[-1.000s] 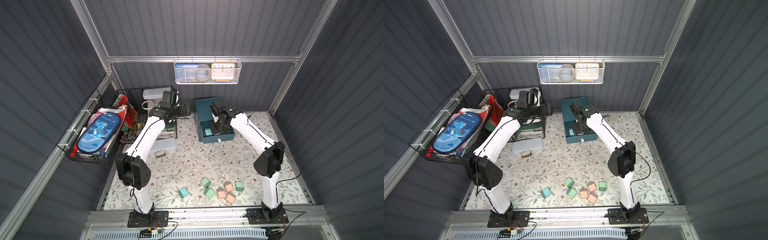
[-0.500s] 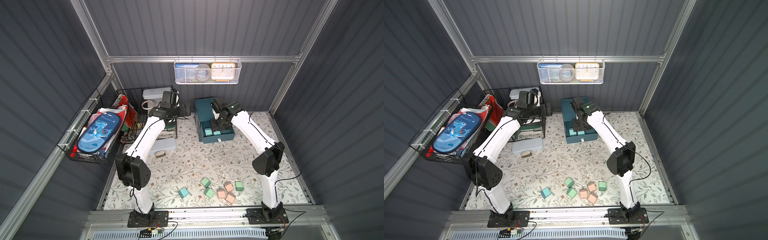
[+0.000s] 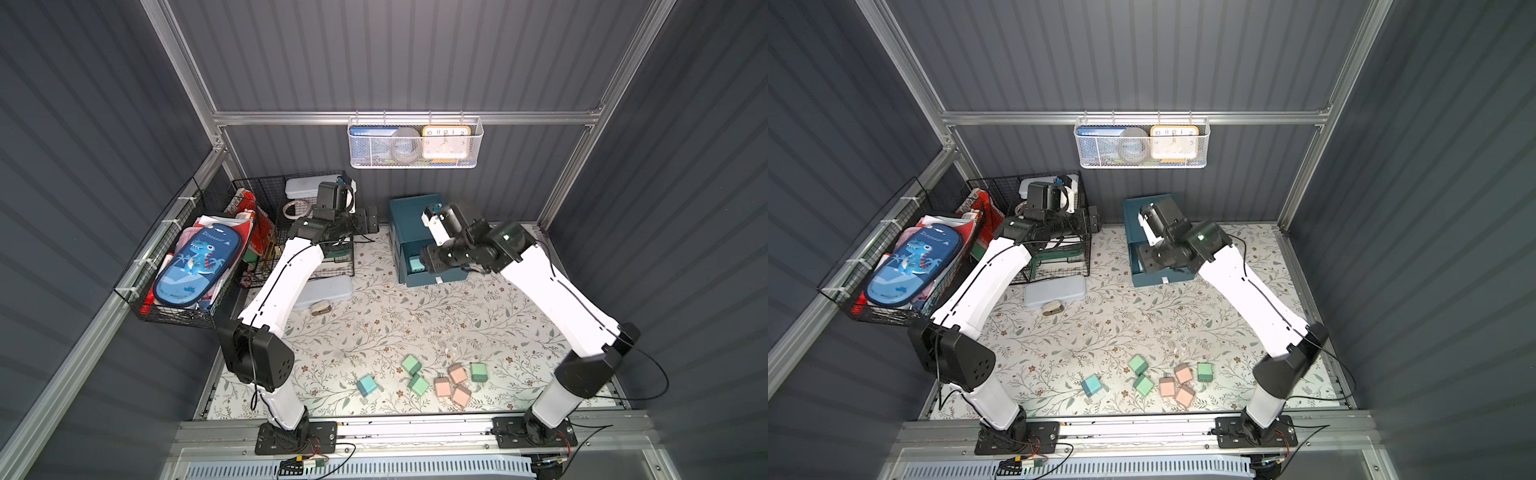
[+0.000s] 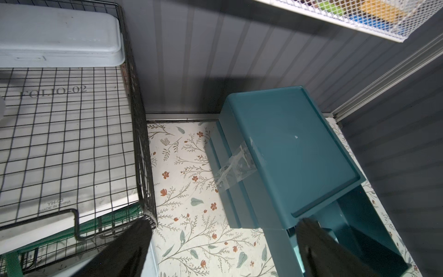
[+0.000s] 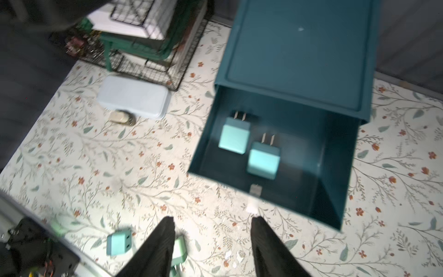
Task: Place the plugs into the drawer by color
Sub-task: Place the plug in the drawer, then pick up the plug from the center of the board.
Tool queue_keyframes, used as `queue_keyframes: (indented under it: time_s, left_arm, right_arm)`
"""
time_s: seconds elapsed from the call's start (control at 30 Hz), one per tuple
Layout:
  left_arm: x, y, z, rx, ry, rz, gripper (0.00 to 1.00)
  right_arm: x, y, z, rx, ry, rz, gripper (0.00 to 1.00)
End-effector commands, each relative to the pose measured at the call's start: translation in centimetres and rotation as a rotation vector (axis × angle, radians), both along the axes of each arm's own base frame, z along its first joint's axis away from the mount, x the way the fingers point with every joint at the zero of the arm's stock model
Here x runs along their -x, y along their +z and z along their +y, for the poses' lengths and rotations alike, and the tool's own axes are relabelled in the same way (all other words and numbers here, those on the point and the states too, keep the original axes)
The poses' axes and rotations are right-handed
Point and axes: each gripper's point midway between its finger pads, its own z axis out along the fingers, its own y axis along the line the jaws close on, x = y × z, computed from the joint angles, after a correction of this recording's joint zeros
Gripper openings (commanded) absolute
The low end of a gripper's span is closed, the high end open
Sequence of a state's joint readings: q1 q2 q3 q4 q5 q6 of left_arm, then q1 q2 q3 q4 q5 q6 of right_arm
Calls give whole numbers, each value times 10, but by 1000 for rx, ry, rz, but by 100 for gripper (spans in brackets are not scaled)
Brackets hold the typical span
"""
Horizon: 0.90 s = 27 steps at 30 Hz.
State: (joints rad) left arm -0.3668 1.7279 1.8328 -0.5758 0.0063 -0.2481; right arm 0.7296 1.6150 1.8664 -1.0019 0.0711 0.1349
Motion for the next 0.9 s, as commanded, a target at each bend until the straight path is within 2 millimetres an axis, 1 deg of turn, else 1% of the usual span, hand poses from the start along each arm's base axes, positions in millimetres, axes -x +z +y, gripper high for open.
queue_keyframes:
  time_s: [0.0, 0.1, 0.17, 0.27, 0.33, 0.47, 0.67, 0.87]
  left_arm:
    - [8, 8, 1, -7, -24, -21, 99]
    - [9, 6, 4, -14, -9, -19, 99]
    - [9, 4, 6, -16, -2, -14, 99]
    - [10, -1, 8, -18, 8, -3, 99]
    - [10, -4, 9, -22, 11, 3, 99]
    - [11, -7, 10, -31, 21, 12, 99]
    - [11, -10, 14, -42, 35, 19, 99]
    - [11, -11, 17, -51, 48, 20, 99]
  right_arm:
    - [6, -27, 18, 23, 87, -56, 51]
    - [28, -54, 34, 17, 159, -47, 49]
    - [42, -75, 47, 3, 219, -30, 48]
    - [56, -110, 62, 1, 283, 6, 47]
    - [62, -133, 68, 8, 310, 36, 46]
    - [75, -169, 77, 28, 358, 113, 45]
    - [84, -201, 92, 30, 396, 140, 44]
    - [96, -223, 102, 53, 429, 154, 43]
